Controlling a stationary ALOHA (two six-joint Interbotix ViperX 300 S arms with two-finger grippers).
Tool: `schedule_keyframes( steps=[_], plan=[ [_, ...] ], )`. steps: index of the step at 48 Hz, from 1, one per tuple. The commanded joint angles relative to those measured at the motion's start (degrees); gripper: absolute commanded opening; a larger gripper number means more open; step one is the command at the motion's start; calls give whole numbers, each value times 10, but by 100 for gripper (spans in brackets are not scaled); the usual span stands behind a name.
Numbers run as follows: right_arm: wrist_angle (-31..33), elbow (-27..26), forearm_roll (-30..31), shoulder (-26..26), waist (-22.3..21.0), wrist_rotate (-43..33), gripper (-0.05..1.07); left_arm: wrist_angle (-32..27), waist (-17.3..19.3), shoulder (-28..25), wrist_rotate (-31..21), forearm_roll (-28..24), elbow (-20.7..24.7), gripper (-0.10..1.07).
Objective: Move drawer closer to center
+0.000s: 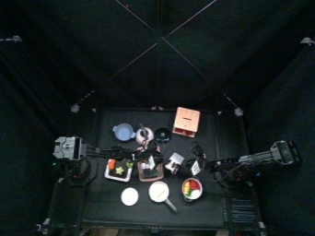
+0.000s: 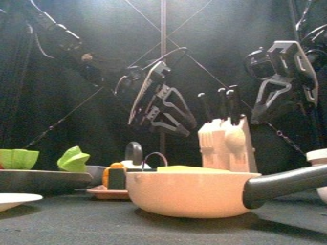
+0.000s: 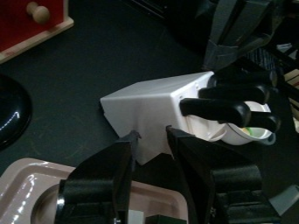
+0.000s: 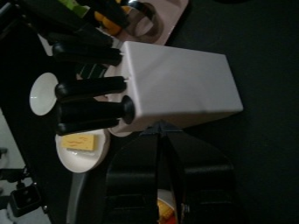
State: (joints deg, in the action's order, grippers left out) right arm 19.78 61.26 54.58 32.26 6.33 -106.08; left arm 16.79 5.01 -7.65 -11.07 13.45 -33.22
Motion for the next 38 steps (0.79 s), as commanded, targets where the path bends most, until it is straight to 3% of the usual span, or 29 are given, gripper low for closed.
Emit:
schedule_keyframes(
  steps=[1, 13, 19, 27, 38],
  plan=[
    [30, -4, 2, 24, -9, 1, 41, 6, 11, 23, 1, -3, 11, 75],
    [163, 9, 11, 69, -72, -2, 41, 9, 76, 15, 2, -11, 47, 75],
    [208, 17, 31, 77, -134, -3, 41, 7, 113, -14, 2, -20, 83, 75],
    [181, 32, 58, 77, -236, -2, 41, -9, 163, -71, 1, -32, 149, 75],
    [70, 54, 94, 69, -394, -1, 41, -47, 199, -122, 1, -32, 233, 75]
  ],
)
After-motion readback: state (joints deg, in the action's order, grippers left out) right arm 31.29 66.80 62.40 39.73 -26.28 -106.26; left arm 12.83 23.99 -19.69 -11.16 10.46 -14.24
